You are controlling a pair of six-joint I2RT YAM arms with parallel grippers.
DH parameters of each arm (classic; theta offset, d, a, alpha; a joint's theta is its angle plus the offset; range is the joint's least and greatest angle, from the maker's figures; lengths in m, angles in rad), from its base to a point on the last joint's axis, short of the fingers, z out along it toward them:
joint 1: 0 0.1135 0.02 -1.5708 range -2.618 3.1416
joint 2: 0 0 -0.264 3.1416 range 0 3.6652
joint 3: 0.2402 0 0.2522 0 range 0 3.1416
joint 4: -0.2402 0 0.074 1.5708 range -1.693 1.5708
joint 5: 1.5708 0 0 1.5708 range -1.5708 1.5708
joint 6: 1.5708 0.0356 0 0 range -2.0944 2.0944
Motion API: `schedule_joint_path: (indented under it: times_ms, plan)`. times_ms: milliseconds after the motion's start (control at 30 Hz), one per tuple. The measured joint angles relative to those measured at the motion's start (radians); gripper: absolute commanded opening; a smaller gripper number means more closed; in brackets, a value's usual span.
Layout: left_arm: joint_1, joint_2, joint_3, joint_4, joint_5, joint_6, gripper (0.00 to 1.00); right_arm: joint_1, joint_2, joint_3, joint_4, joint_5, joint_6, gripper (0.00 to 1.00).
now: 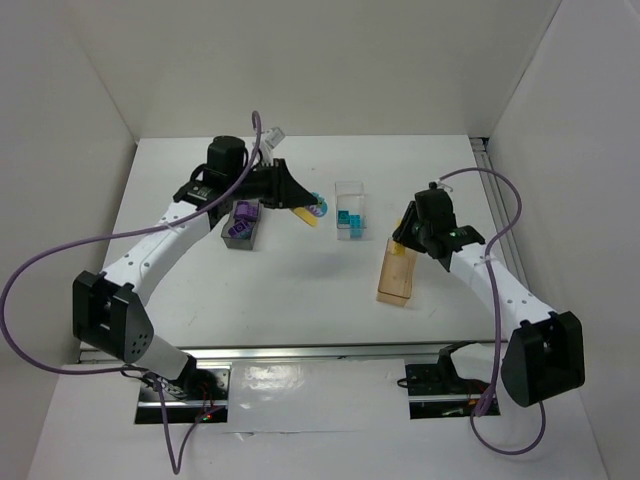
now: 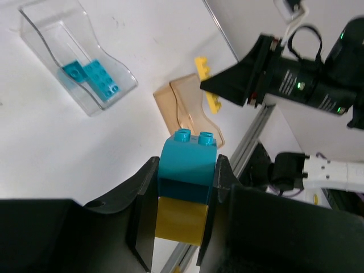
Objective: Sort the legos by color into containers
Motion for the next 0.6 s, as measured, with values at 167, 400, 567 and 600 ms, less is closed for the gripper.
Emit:
schedule_joint_path:
  times_ms: [167,400,567,600]
  plan:
    - [0.002,0.004,0.01,0.016,-0.053,-0.041,0.0,0.0,0.003,-0.043,0.003,0.049,0.029,0.31]
    - [0.001,0.073,0.055,0.006,-0.074,-0.048,0.0,0.006,0.032,-0.087,0.004,0.059,0.033,0.63]
    - [0.0,0.094,0.078,0.004,-0.071,-0.048,0.0,0.032,0.029,-0.094,-0.004,0.056,0.028,0.73]
    - [0.0,0.101,0.089,0.004,-0.066,-0.048,0.0,0.04,0.027,-0.091,-0.008,0.057,0.026,0.73]
